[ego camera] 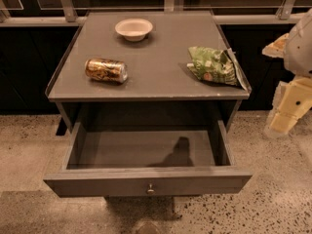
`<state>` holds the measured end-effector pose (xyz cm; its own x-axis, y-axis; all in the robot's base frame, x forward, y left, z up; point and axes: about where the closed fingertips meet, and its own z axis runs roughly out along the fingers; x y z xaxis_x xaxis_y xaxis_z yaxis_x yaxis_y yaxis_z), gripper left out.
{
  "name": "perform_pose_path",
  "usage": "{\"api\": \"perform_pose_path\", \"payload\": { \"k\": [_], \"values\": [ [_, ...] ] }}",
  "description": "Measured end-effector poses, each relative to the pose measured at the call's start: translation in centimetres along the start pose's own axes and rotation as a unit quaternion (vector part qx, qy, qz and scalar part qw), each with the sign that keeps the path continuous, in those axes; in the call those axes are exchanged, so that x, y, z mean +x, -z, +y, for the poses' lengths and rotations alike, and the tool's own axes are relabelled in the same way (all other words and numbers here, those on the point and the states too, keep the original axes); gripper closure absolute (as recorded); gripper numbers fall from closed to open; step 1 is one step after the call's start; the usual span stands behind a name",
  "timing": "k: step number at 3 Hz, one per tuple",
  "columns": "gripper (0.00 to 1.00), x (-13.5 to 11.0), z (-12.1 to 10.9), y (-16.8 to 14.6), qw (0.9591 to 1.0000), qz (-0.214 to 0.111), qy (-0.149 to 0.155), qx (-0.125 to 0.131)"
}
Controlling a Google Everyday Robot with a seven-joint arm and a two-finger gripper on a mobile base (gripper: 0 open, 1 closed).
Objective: Close top drawer
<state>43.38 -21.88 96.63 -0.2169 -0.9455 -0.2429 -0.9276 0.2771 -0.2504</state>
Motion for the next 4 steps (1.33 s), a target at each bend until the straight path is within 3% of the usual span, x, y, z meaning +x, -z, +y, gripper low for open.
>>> {"api": "perform_pose_path", "payload": {
  "k": [1,2,3,4],
  "values": [
    [0.0,2.9,1.4,-4.8,0.9982,-0.048,-0.029,-0.023],
    [0.0,5.7,3.5,-12.0,0.9873,-0.126,-0.082,-0.052],
    [0.19,5.8,3.1,-12.8,0.9839,-0.143,-0.097,-0.045],
    [0.42,5.8,3.2,-12.8,0.9841,-0.142,-0.096,-0.046]
  ]
}}
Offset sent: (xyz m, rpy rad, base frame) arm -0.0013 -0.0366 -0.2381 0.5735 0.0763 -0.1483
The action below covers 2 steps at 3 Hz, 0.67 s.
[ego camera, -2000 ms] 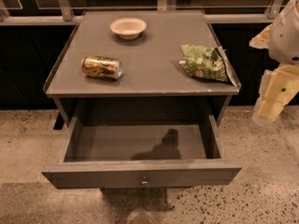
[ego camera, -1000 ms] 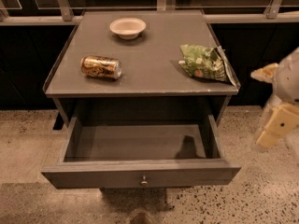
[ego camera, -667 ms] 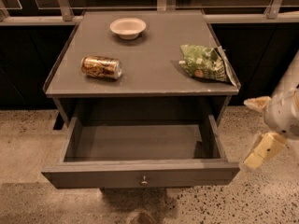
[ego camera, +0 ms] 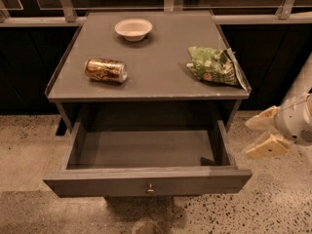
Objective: Close top drawer
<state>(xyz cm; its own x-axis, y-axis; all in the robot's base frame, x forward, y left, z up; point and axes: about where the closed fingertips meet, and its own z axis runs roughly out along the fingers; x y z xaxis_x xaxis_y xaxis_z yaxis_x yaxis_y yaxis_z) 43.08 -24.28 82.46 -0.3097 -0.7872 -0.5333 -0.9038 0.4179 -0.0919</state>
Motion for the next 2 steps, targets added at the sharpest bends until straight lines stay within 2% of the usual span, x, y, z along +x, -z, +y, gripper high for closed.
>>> {"api": "perform_pose_path", "payload": {
  "k": [2],
  "values": [
    [0.88,0.0,0.0,0.0,1.0,0.0,0.0,0.0]
  ]
}}
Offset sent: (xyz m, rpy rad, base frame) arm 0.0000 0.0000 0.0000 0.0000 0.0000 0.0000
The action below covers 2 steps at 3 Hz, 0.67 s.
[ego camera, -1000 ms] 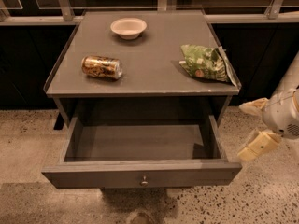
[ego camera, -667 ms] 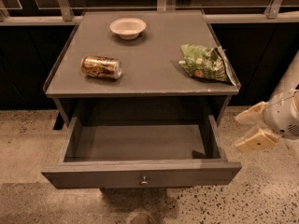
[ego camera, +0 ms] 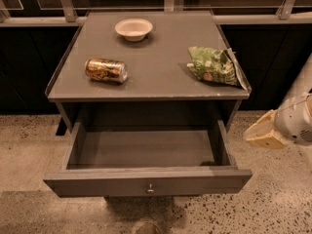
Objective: Close top drawer
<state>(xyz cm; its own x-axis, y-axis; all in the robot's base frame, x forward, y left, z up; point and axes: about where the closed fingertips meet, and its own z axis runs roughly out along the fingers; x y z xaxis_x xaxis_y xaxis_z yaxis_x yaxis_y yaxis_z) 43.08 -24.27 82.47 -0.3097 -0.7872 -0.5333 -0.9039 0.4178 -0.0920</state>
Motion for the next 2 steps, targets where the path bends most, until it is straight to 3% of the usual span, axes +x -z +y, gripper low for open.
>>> {"api": "perform_pose_path", "payload": {
  "k": [1,2],
  "values": [
    [1.0,0.4,0.5,-0.7,1.0,-0.004,0.002,-0.002],
    [1.0,3.4,2.8,-5.6,0.9983,-0.054,-0.009,-0.019]
  ]
}}
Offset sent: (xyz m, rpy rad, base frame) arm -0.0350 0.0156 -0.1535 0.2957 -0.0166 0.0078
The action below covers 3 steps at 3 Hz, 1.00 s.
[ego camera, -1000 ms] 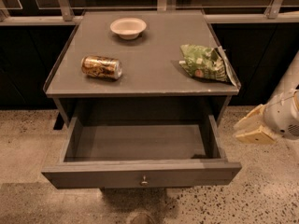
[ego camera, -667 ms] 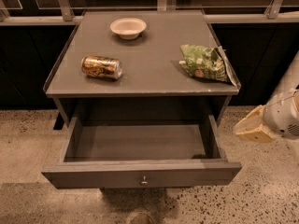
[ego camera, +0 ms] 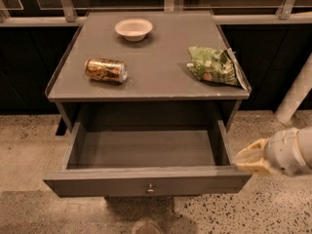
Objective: Close top drawer
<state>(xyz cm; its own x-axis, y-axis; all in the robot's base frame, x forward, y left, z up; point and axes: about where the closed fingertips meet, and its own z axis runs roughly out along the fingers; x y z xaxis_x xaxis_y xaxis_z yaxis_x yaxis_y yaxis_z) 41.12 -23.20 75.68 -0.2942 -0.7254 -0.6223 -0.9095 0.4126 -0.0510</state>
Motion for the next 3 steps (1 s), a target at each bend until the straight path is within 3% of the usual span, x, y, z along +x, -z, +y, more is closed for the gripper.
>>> {"api": "perform_pose_path", "payload": {
  "k": [1,2,3],
  "values": [
    [1.0,3.3,1.3,-4.8,0.9977,-0.049,-0.034,-0.033],
    [1.0,5.7,2.7,-8.2,0.9937,-0.065,-0.066,-0.063],
    [1.0,7.2,3.8,-11.1,0.9904,-0.069,-0.092,-0.076]
  ]
}}
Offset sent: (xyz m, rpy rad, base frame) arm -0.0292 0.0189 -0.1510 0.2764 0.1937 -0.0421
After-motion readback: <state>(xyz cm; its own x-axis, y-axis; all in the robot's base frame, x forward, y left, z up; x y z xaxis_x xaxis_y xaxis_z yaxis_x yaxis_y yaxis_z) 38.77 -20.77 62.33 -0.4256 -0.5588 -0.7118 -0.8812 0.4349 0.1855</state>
